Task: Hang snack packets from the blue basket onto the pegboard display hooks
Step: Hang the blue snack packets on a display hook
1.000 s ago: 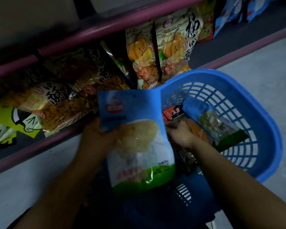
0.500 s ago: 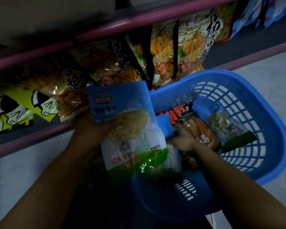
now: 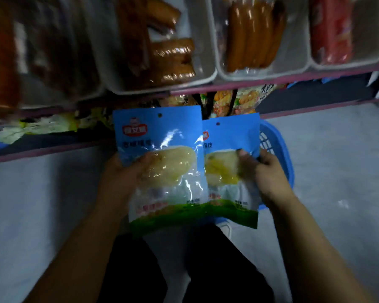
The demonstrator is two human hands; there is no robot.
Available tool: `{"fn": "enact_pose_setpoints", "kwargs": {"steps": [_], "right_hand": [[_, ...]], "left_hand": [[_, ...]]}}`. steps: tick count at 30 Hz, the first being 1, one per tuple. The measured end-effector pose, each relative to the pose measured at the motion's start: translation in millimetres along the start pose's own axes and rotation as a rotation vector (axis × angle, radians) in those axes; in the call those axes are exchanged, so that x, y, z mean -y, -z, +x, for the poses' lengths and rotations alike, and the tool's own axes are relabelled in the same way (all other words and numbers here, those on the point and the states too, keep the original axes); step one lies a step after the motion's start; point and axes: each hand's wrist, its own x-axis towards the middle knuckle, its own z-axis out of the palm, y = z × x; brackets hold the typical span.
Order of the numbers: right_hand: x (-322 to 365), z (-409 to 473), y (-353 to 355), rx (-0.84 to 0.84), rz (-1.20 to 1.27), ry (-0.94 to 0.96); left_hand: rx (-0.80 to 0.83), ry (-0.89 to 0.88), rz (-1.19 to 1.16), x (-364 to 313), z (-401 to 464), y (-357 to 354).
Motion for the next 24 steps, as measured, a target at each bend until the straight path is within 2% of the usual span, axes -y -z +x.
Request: {"fn": "enact_pose_setpoints", "kwargs": {"steps": [6,11,15,18,24], "right_hand": [[158.3,-130.6,-22.2,-0.063,-0.045,0.09],[276.0,-218.6,-71.3,0.036,-0.046,0.182],[354.4,-274.0,-128.1,0.146,-0.008,0.346],[401.1,-314.6,-165.1,0.185,0.047,0.452],[489.4,-365.8,-216.2,0.26,0.256,0.647]], "left_hand": [[-0.155,0.007,0.011,-139.5,-135.9,85.3],[-0.255,-0.079,-0.044,-235.3,-220.3,148.6],[-0.356,-0.223,-0.111,-306.5,-264.2,205.2],[-0.344,-0.32,-0.163,-354.3,-291.2,253.5],[-0.394,-0.655,-0.287,-445.9,-308.9,319.1]]}}
